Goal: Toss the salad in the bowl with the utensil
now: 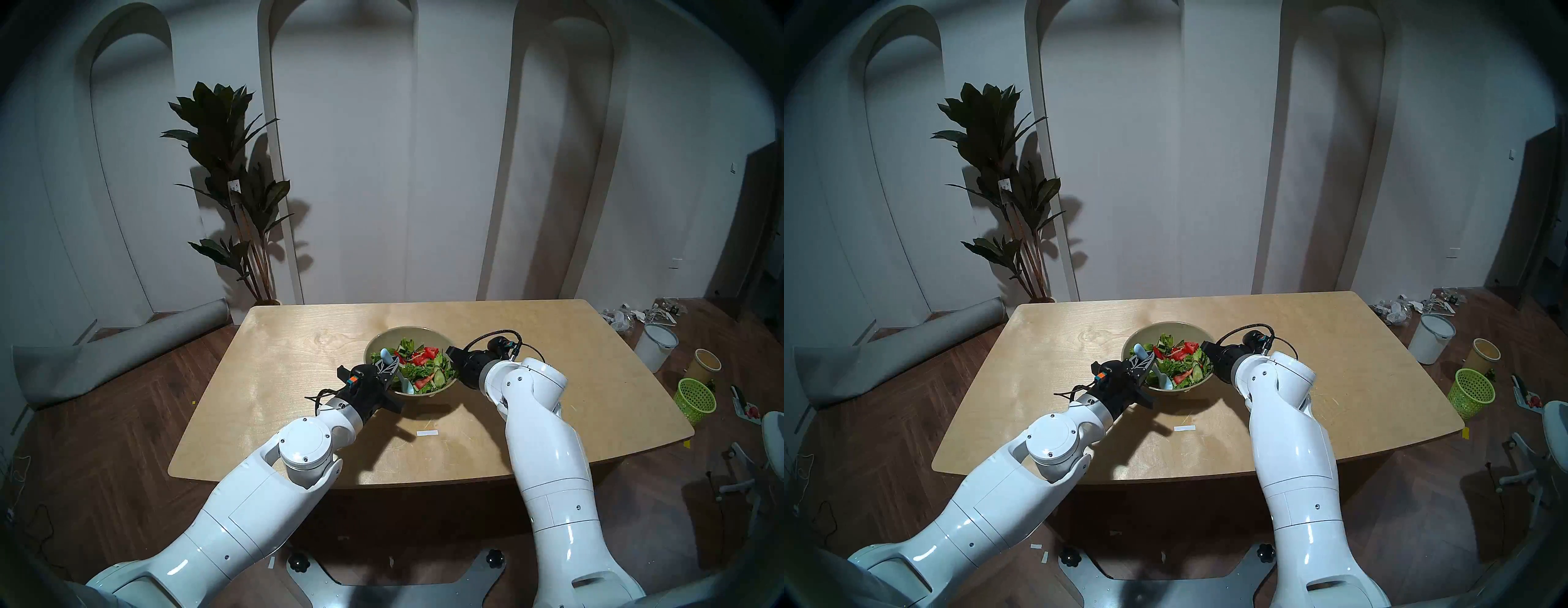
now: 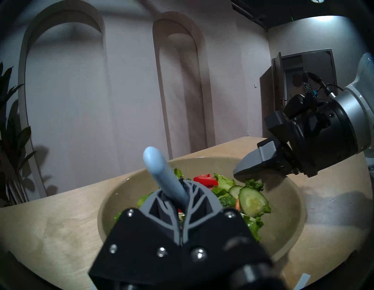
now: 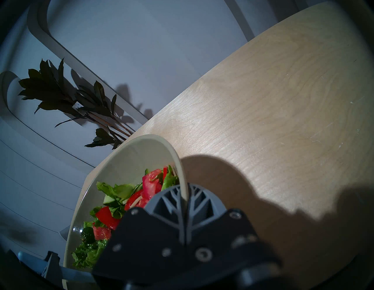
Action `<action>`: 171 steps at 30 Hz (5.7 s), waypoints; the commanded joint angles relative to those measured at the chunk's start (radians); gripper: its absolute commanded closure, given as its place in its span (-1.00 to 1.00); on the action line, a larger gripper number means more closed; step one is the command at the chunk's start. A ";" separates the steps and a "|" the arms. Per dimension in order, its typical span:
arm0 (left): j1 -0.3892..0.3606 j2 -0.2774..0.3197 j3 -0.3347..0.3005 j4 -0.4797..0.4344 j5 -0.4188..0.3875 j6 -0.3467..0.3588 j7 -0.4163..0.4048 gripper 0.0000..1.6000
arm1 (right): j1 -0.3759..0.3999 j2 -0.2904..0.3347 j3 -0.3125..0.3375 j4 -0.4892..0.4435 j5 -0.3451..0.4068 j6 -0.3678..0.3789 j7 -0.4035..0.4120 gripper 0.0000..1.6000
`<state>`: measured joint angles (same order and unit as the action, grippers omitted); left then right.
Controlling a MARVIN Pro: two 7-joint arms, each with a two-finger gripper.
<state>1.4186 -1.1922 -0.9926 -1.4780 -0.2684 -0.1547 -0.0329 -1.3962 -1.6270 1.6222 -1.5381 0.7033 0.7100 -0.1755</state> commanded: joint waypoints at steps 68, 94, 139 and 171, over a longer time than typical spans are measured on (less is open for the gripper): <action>-0.146 -0.021 -0.033 -0.036 0.063 -0.081 -0.064 1.00 | 0.006 0.000 0.002 -0.016 0.002 -0.002 0.001 1.00; -0.107 -0.064 0.010 0.049 0.062 -0.093 -0.113 1.00 | 0.005 0.000 0.003 -0.018 0.002 -0.002 0.001 1.00; -0.192 -0.054 -0.064 -0.031 0.046 -0.036 -0.242 1.00 | 0.007 0.000 0.002 -0.014 0.002 -0.002 0.002 1.00; -0.237 -0.128 -0.053 0.212 0.074 -0.025 -0.409 1.00 | 0.005 0.000 0.002 -0.017 0.002 -0.002 0.001 1.00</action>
<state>1.1510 -1.3532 -1.0311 -1.1629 -0.1565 -0.2131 -0.4063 -1.3958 -1.6269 1.6223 -1.5374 0.7033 0.7096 -0.1754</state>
